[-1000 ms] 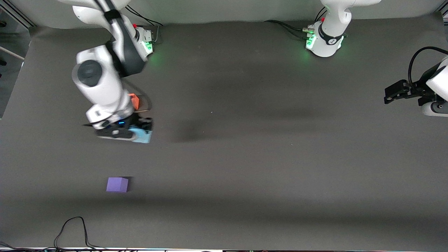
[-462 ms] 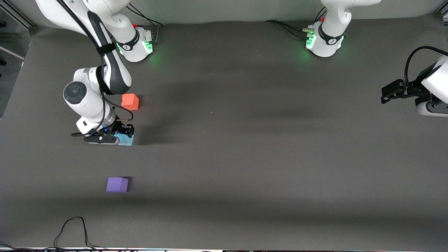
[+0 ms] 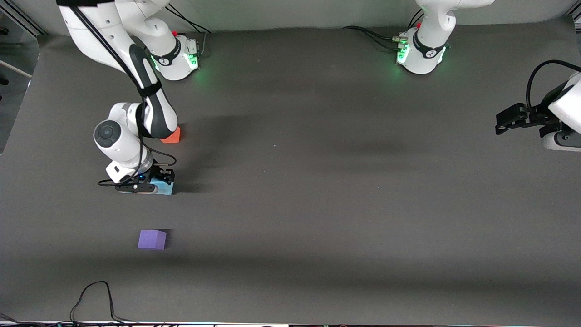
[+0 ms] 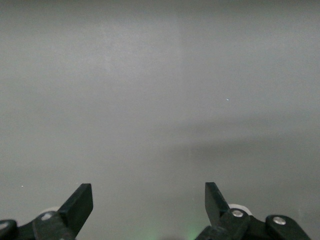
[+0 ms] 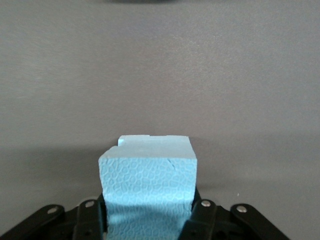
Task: Place blue block between orange and purple blocks
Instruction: 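Carry the blue block with the right gripper between orange and purple blocks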
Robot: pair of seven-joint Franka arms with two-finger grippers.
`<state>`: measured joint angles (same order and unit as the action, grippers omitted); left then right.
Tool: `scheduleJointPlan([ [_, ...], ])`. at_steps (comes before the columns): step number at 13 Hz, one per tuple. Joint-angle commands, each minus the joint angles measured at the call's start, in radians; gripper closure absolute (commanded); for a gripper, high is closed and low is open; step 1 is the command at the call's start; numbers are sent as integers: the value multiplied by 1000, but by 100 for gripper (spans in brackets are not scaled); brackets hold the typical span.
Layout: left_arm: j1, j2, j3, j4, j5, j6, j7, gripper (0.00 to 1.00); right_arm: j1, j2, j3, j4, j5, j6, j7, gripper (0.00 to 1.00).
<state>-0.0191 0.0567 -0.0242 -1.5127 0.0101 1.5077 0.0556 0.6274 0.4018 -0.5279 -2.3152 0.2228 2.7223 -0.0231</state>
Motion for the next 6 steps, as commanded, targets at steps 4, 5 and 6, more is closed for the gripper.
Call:
scheduleJointPlan([
  [4, -12, -21, 12, -20, -2, 14, 10, 0, 3, -46, -6, 11, 36, -33, -49, 0],
  [5, -13, -20, 12, -20, -2, 14, 10, 0, 3, -84, -10, 13, 36, -62, -50, 0],
  [6, -16, -20, 12, -20, 1, 16, 7, 0, 3, -130, -24, 16, 36, -96, -52, 0],
])
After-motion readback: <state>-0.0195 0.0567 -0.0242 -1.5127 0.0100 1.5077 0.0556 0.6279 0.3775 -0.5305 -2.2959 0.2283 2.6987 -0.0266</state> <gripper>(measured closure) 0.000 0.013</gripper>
